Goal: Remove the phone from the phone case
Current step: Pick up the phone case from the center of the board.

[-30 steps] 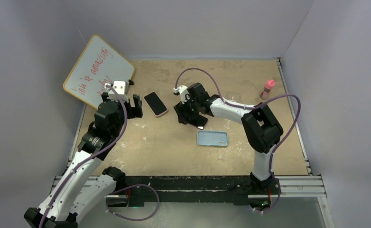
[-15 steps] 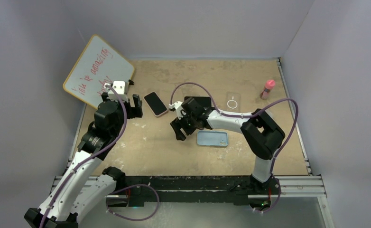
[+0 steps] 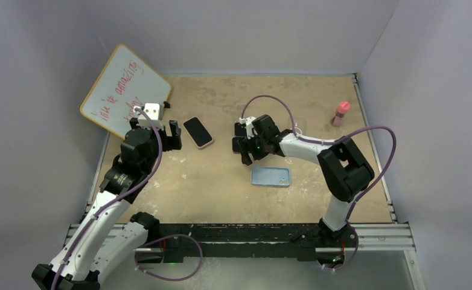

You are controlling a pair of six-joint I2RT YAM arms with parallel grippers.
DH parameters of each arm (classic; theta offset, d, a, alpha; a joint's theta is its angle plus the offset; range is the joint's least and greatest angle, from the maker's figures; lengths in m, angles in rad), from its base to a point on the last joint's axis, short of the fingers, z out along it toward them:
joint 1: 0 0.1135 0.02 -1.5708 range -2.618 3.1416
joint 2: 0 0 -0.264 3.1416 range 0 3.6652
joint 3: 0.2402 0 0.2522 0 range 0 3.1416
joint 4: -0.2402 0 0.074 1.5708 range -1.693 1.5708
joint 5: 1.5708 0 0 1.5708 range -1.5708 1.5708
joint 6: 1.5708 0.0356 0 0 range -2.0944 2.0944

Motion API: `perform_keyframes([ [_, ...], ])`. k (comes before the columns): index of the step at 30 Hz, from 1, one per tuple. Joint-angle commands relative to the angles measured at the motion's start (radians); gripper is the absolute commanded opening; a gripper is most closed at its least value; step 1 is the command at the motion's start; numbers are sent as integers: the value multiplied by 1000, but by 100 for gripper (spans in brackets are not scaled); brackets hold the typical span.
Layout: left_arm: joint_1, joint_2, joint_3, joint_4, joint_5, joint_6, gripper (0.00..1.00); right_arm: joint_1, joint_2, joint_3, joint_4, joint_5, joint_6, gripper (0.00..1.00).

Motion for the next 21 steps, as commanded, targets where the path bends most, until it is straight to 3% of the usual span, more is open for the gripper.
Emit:
perform_keyframes([
  [1, 10, -1, -2, 38, 11, -16, 81, -41, -10, -35, -42, 68, 20, 77],
  [11, 17, -4, -2, 39, 17, -17, 81, -32, -166, -74, -29, 151, 97, 76],
  [21, 28, -19, -5, 39, 38, -24, 81, 165, -310, -205, -55, 396, 396, 69],
])
